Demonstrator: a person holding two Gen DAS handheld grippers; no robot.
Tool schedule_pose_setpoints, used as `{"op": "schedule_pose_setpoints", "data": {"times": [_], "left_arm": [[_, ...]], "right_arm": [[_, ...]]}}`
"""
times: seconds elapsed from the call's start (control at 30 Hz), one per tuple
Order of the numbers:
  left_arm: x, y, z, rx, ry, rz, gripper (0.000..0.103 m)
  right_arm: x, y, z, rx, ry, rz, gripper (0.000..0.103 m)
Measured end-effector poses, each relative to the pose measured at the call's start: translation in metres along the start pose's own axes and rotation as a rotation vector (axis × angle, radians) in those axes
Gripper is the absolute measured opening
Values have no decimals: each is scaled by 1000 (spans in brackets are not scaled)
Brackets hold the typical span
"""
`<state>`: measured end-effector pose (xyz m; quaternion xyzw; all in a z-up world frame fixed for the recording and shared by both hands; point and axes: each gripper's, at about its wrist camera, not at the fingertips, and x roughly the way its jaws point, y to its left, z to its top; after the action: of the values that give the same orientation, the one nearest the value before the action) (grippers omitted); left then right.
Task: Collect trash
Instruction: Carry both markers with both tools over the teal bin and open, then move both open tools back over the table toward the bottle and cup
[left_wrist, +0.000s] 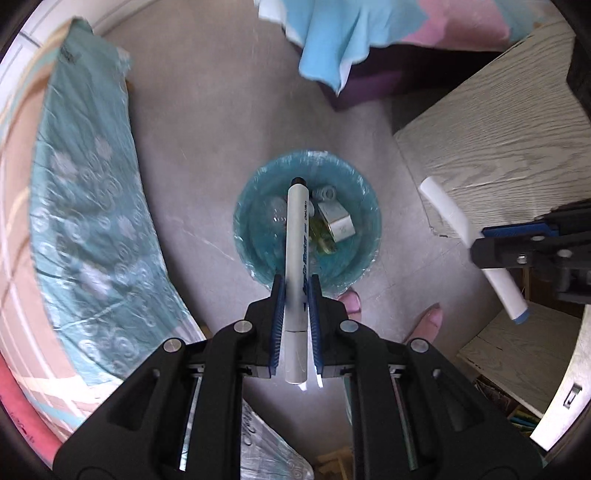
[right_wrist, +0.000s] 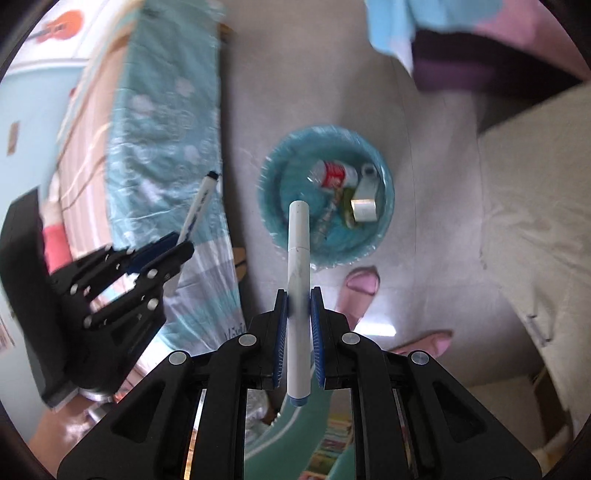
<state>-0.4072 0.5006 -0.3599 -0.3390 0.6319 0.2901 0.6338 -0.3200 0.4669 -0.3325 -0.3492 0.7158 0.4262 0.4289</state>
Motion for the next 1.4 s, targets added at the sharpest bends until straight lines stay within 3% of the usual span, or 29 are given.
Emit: {"op": "schedule_pose_setpoints", "data": {"times": [0.27,0.33,0.5,0.77,1.0,1.1,1.27,1.4], "left_arm": [[54,-2,15,-9,69,-12,11],[61,-2,18,-11,80,-12,14],[63,-2,20,-4,66,3,40],[61,-2,22,6,70,5,43],[56,-6,17,13,66,-10,51],[46,-5,13,-6,49,-29,57],[26,-7,0,4,24,-4,69],[8,-8,-6,43,5,15,77]], "right_arm": [[54,-33,32,101,13,39,20],[62,-38,38,119,14,48,48],[60,-47,39,151,-11,69,50],[46,-53,38,166,-35,85,51],[37,-55,31,178,-53,94,53],[30,-51,24,169,-55,87,69],[14,-38,5,128,-70,88,74],[5,-32,-10,126,-52,90,89]]}}
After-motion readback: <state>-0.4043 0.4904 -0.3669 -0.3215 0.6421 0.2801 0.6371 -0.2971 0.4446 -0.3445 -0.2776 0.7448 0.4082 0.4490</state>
